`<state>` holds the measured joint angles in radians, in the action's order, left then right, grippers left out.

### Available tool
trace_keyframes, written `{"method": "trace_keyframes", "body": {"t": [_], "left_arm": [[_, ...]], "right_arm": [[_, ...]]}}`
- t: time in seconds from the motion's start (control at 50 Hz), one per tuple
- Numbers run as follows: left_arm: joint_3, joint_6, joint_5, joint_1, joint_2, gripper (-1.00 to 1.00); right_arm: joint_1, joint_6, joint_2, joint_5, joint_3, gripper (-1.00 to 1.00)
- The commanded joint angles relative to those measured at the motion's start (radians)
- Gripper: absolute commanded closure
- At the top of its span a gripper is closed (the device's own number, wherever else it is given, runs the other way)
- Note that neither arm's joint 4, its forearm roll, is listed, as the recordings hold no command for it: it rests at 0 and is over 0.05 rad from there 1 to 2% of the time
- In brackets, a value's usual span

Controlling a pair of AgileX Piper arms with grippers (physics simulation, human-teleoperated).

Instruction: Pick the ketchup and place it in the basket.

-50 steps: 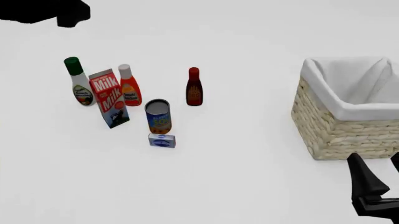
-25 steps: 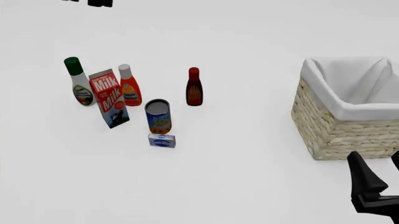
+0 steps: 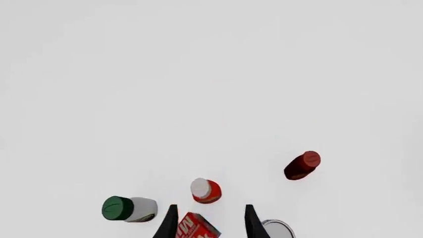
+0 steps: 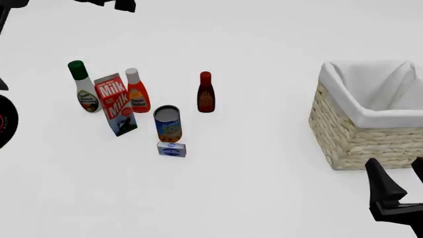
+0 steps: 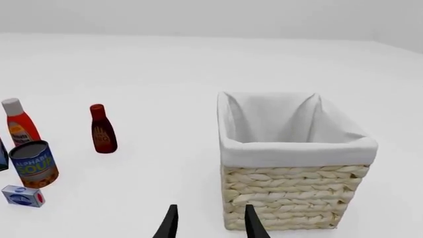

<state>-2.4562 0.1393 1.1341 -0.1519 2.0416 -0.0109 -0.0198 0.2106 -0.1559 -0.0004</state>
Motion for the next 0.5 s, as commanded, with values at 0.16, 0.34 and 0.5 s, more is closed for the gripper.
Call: {"method": "trace_keyframes", "body": {"t": [0.16, 0.34, 0.5], "left_arm": [[-0.267, 0.015, 0.084, 0.005, 0.206, -1.0], [-0.312, 0.013, 0.083, 0.012, 0.271, -1.0], [-0.335, 0.025, 0.078, 0.013, 0.319, -1.0]], "right_arm": [[-0.001, -0.006, 0.068, -0.053, 0.0, -1.0], [-0.004, -0.004, 0.13, -0.106, 0.0, -1.0], [-0.006, -0.004, 0.157, -0.129, 0.0, -1.0]]}}
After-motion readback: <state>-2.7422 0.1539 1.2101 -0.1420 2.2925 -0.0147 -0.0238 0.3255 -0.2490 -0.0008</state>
